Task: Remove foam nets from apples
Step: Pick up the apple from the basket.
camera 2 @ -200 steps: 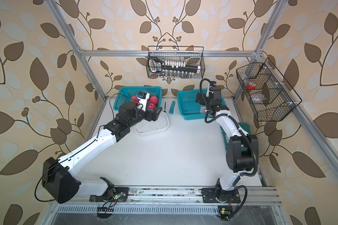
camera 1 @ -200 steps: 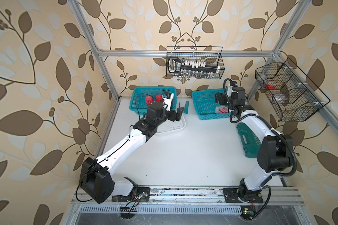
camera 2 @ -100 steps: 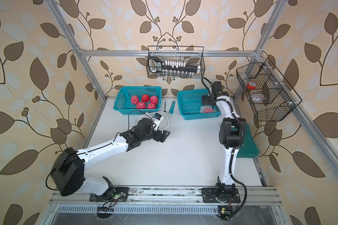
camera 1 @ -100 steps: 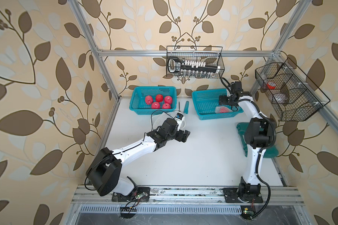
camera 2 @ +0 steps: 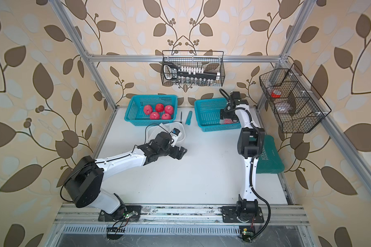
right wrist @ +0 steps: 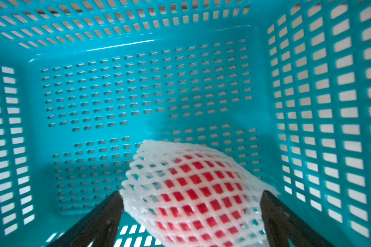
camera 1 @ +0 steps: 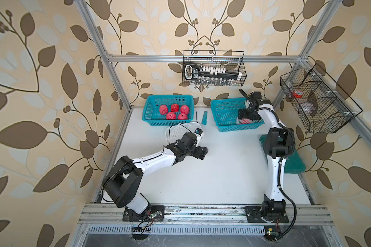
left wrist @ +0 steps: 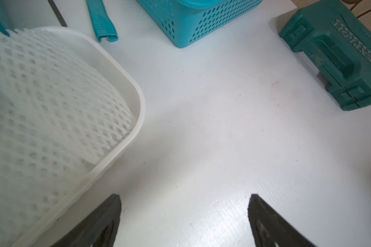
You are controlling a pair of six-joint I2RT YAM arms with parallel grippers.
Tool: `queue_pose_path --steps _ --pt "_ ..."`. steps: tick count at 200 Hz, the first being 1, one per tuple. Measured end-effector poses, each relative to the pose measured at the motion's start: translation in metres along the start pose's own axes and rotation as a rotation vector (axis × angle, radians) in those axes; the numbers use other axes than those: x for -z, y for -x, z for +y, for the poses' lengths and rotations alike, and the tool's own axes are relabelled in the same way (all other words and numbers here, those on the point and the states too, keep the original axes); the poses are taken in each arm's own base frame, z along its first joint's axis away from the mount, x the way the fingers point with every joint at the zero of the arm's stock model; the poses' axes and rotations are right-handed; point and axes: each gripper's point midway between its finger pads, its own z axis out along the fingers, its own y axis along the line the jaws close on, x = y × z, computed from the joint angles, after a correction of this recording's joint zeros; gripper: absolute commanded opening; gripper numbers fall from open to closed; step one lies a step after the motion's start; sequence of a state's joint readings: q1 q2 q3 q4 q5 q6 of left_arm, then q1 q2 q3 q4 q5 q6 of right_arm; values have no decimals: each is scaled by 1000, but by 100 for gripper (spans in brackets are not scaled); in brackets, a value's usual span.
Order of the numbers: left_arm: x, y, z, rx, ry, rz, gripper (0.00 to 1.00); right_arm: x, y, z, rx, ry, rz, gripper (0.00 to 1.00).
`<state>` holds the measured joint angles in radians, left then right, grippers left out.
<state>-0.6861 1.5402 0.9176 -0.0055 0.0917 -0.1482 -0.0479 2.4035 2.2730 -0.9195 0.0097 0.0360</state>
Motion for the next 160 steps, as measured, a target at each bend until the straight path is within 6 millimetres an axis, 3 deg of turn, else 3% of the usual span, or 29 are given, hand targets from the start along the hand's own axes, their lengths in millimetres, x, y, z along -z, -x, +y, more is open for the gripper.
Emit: queue_pose_path --steps 59,160 --pt "-3 -4 -1 -6 -9 13 93 -23 -12 0 16 1 58 96" --pt "-7 -6 0 -13 -7 24 93 -36 -15 7 17 43 71 71"
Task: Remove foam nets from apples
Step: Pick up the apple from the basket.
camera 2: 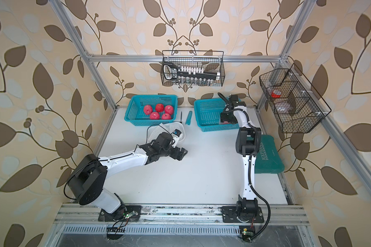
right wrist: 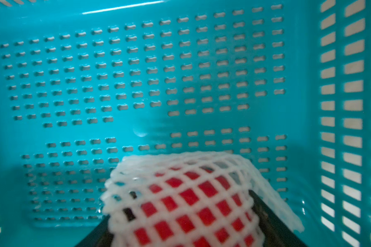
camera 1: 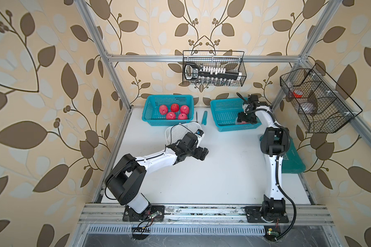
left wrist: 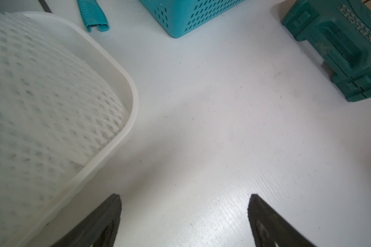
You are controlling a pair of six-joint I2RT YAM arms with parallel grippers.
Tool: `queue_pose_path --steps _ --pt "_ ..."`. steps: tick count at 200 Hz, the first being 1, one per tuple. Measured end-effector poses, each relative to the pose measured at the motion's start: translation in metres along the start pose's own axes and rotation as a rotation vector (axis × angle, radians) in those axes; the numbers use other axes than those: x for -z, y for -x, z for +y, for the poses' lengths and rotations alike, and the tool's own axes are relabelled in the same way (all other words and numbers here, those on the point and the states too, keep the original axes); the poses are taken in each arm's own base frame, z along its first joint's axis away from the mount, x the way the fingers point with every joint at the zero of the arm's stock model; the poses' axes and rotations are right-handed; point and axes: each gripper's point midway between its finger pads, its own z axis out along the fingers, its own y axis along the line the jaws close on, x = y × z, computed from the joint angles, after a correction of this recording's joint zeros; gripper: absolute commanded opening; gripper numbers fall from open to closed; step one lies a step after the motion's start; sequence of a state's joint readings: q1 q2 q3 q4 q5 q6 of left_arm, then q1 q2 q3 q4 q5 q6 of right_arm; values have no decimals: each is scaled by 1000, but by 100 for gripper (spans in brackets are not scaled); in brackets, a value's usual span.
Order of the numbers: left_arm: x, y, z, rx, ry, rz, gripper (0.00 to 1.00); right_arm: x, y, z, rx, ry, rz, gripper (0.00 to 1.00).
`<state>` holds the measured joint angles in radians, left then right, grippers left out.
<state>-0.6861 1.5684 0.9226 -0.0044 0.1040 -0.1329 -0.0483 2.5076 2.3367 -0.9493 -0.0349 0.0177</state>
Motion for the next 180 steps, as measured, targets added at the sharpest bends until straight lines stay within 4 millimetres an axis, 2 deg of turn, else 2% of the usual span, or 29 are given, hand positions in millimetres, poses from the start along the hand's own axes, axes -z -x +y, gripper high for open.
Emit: queue_pose_path --steps 38,70,97,133,180 --pt "-1 -1 2 -4 9 5 94 0 4 1 -7 9 -22 67" --pt "0 4 2 -18 15 1 94 9 8 4 -12 20 -48 66" --pt "0 3 5 -28 36 4 94 27 15 5 -15 25 -89 66" --pt "1 2 9 -35 55 5 94 62 33 7 -11 27 -173 66" --pt "8 8 11 -50 79 -16 94 99 37 15 -14 71 -222 66"
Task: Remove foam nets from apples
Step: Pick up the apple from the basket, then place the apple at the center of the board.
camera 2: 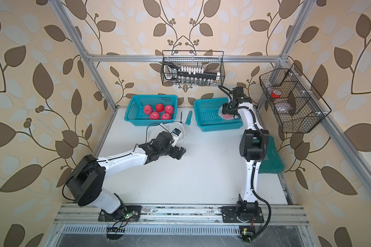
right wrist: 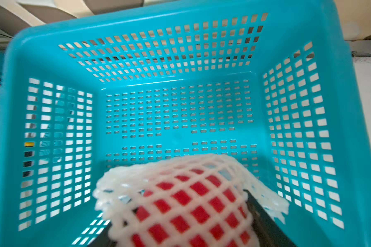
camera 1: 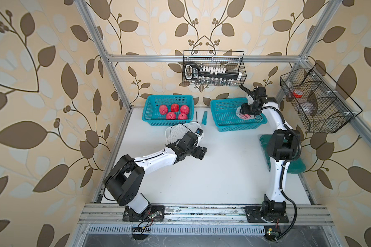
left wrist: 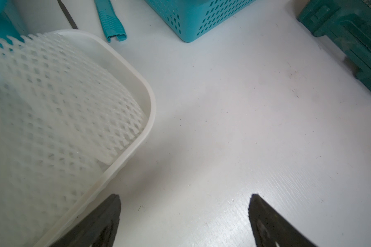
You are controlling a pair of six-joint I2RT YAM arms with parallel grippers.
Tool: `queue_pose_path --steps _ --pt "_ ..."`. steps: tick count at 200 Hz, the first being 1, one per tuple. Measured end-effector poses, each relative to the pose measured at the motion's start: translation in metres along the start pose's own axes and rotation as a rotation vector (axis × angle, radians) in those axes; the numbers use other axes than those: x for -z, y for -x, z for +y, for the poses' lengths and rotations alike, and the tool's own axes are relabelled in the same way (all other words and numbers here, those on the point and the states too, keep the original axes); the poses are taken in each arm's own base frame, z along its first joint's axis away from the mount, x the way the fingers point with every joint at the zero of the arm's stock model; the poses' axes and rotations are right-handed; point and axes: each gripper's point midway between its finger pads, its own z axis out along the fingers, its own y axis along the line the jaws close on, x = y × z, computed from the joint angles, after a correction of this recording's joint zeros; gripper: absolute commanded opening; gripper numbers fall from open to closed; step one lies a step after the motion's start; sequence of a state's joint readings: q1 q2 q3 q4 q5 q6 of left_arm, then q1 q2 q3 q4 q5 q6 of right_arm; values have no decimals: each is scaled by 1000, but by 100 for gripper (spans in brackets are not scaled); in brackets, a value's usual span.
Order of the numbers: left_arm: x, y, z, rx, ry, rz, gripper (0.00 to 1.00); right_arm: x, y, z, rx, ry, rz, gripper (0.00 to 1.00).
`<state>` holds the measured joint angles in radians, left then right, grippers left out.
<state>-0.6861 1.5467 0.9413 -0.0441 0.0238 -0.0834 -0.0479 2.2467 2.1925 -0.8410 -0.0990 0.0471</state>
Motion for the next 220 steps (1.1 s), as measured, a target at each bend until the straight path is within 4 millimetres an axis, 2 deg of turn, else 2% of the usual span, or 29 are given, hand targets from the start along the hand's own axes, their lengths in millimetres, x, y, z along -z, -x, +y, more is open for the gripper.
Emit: queue_pose_path --steps 34,54,76,94,129,147,162,180,206,220 --pt "6 7 0 -4 4 -25 94 39 7 14 -1 44 -49 66" --pt "8 9 0 -4 4 -30 94 66 -1 25 8 61 -71 66" --pt "10 9 0 -3 5 -43 94 84 -28 45 13 90 -71 66" --pt "13 4 5 7 26 -60 94 91 -63 82 41 146 -54 66" --pt "18 -31 21 59 87 -50 94 92 -153 183 200 302 28 65" --pt "18 -40 27 76 115 -35 94 85 -203 218 289 344 91 65" --pt "20 -42 30 82 133 -38 94 75 -241 227 336 344 159 64" --pt "25 -52 35 84 153 -39 94 57 -273 229 358 324 232 63" --pt "33 -68 42 83 182 -22 94 30 -297 236 373 295 290 64" --pt "36 -68 43 83 188 -21 94 30 -291 247 370 300 263 71"
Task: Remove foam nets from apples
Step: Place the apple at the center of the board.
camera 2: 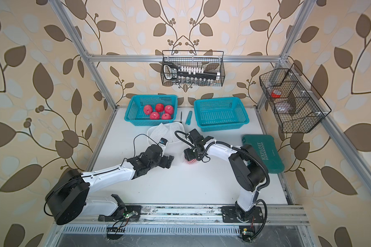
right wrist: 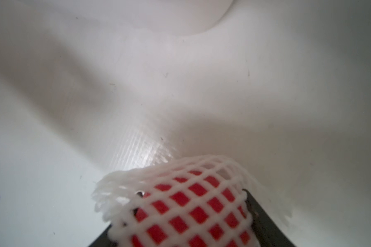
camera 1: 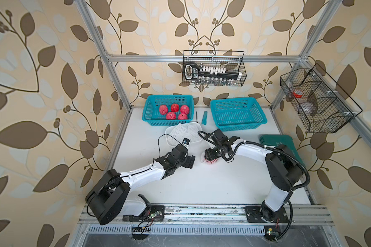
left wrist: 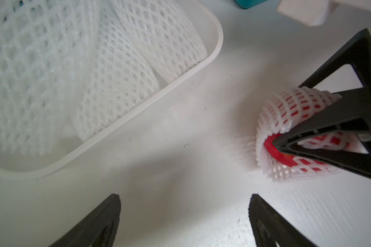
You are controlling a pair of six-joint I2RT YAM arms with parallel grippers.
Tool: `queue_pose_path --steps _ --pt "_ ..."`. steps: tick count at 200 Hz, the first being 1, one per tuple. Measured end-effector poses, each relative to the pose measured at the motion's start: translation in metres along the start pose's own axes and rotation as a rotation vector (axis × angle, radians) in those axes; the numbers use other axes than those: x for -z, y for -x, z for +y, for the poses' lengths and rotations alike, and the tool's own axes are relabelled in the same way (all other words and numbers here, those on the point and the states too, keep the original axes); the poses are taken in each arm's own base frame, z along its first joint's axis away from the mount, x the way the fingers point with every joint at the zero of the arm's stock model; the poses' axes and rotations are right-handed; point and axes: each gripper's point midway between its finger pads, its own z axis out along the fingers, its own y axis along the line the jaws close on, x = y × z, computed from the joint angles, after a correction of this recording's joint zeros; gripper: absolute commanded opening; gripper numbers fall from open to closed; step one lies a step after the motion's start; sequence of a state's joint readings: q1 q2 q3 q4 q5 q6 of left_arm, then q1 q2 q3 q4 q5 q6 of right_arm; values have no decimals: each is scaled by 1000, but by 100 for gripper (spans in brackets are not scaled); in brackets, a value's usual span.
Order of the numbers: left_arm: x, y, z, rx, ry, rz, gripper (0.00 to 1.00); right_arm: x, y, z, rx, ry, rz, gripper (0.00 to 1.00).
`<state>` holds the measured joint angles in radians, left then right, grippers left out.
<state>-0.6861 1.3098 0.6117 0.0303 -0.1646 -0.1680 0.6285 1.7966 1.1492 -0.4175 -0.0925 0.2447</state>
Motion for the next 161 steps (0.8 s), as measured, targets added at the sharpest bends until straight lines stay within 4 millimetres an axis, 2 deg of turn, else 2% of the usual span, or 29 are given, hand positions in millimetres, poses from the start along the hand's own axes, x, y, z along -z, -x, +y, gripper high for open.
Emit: queue_pose_path --steps 9,14,18,39,70,91,117,129,141,161 --pt "2 1 0 0 1 -4 94 -3 5 7 6 10 -15 79" --pt "3 2 0 1 -1 -8 94 -5 7 11 0 16 -18 96" --pt "4 3 0 2 -2 -12 94 -7 7 13 11 18 -19 100" --pt "9 9 -1 4 -7 -32 94 -19 0 22 13 36 8 100" --pt "11 11 -1 -1 -10 -39 94 -11 4 23 -2 60 -3 100" --pt "13 12 -2 -5 -17 -42 93 13 18 25 -10 94 -56 100" --pt "17 15 -8 -28 -53 -47 93 60 45 24 -29 166 -179 99" --pt "19 21 -15 -43 -88 -50 92 82 58 15 -55 201 -246 100" --pt "23 29 -24 -64 -131 -62 90 96 63 -1 -99 234 -293 99" --pt "27 40 -41 -103 -198 -80 87 95 56 -34 -208 309 -316 86"
